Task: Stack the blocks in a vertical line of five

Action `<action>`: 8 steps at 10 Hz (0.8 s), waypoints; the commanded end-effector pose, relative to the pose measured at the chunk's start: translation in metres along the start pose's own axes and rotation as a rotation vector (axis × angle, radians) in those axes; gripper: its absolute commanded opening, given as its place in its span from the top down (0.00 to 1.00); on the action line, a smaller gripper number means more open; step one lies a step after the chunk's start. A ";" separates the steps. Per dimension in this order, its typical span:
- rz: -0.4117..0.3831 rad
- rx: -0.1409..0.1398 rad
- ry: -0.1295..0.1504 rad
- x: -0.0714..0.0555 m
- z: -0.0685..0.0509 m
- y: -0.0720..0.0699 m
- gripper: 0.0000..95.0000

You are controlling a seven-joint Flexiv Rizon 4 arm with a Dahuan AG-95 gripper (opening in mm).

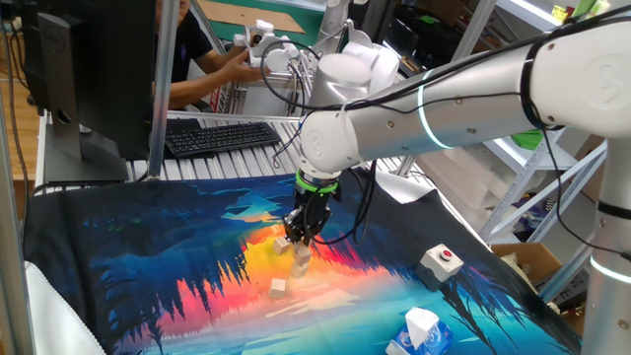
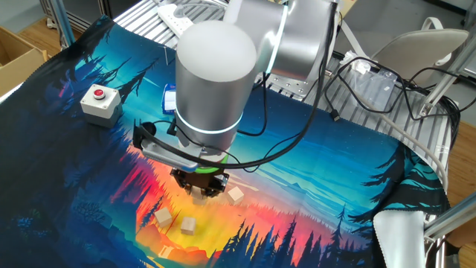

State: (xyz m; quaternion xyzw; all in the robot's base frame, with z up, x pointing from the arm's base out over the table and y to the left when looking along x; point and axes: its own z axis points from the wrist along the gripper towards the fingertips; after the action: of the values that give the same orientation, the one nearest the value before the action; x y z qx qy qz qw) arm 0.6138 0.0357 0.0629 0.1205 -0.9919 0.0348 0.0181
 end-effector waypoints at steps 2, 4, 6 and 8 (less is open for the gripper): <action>0.000 0.002 0.003 0.000 0.002 0.000 1.00; 0.000 0.005 0.007 0.000 0.004 0.001 1.00; 0.000 0.008 0.009 0.002 0.006 0.001 1.00; 0.000 0.009 0.009 0.004 0.008 0.001 1.00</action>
State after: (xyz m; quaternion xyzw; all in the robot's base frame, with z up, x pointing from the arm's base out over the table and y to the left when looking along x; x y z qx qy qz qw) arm 0.6093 0.0342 0.0549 0.1201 -0.9917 0.0402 0.0216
